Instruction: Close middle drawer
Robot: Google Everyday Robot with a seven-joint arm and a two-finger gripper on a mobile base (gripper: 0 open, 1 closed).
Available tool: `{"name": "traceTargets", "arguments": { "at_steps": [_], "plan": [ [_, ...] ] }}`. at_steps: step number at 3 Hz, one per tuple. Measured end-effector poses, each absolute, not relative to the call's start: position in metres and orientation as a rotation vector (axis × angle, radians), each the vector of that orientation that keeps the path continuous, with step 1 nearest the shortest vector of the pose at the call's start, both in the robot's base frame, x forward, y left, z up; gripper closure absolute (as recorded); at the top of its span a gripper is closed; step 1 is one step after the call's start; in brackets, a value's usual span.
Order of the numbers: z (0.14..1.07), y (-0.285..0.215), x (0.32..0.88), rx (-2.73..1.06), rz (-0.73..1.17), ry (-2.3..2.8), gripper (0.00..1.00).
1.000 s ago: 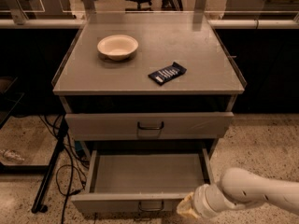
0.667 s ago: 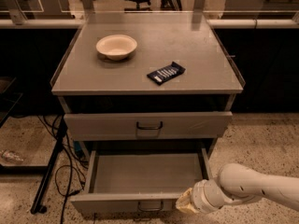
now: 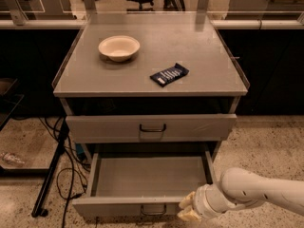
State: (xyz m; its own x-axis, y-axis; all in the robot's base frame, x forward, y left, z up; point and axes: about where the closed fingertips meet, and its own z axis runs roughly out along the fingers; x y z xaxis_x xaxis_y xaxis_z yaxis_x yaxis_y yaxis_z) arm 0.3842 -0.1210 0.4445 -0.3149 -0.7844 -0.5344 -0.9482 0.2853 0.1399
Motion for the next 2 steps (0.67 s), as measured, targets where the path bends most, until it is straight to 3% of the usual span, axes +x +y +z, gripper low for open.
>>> {"name": "traceTargets", "arguments": {
  "at_steps": [1, 2],
  "plan": [
    [0.4445, -0.121, 0.3842, -1.565, 0.624, 2.198, 0.02],
    [0.4445, -0.121, 0.3842, -1.565, 0.624, 2.198, 0.0]
  ]
}}
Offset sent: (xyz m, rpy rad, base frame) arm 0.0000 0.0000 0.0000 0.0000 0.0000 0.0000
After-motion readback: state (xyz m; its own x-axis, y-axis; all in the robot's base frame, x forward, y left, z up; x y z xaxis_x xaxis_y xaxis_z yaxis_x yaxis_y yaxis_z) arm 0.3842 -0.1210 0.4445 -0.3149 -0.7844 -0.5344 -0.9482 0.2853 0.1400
